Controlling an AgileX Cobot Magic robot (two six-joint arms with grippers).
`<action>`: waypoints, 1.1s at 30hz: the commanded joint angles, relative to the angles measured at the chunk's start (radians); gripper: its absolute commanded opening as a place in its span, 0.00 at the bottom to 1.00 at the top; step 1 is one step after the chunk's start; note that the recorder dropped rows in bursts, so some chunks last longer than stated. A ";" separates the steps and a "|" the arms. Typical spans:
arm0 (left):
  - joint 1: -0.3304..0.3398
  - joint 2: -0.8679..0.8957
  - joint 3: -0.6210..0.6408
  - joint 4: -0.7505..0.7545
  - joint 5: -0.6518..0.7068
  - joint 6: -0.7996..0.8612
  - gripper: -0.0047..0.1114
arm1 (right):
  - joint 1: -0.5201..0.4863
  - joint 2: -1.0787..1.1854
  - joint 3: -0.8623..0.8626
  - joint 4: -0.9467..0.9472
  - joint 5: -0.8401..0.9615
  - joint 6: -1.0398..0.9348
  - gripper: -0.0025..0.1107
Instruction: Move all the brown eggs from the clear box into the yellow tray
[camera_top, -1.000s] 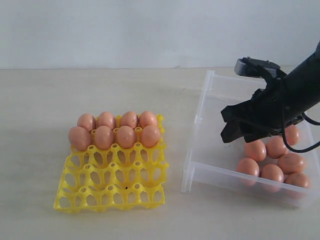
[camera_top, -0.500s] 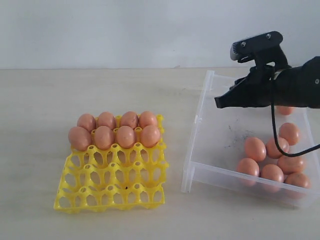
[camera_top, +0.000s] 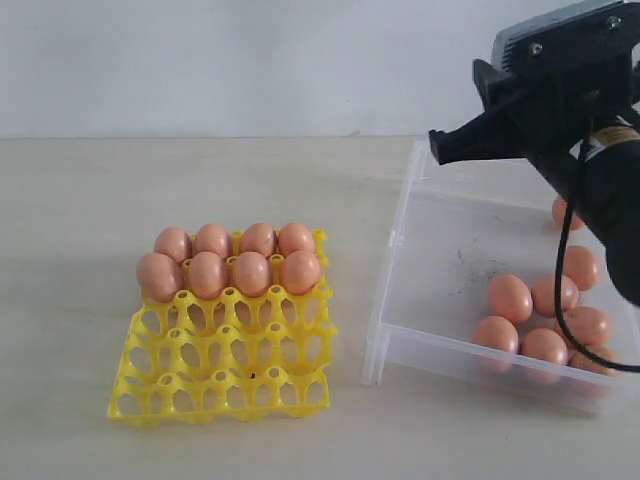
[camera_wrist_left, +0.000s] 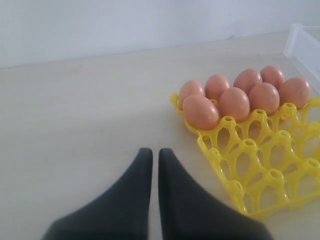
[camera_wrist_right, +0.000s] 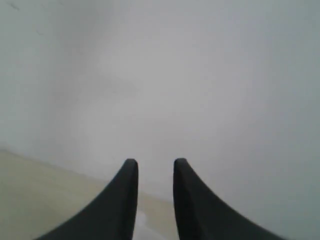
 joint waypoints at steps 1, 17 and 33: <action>-0.005 -0.003 0.003 0.002 -0.003 -0.008 0.08 | -0.023 -0.029 -0.114 0.504 0.534 -0.472 0.18; -0.005 -0.003 0.003 0.002 -0.003 -0.008 0.08 | -0.295 0.091 -0.244 0.006 1.411 0.243 0.45; -0.005 -0.003 0.003 0.002 -0.003 -0.008 0.08 | -0.294 0.268 -0.389 0.001 1.485 0.267 0.45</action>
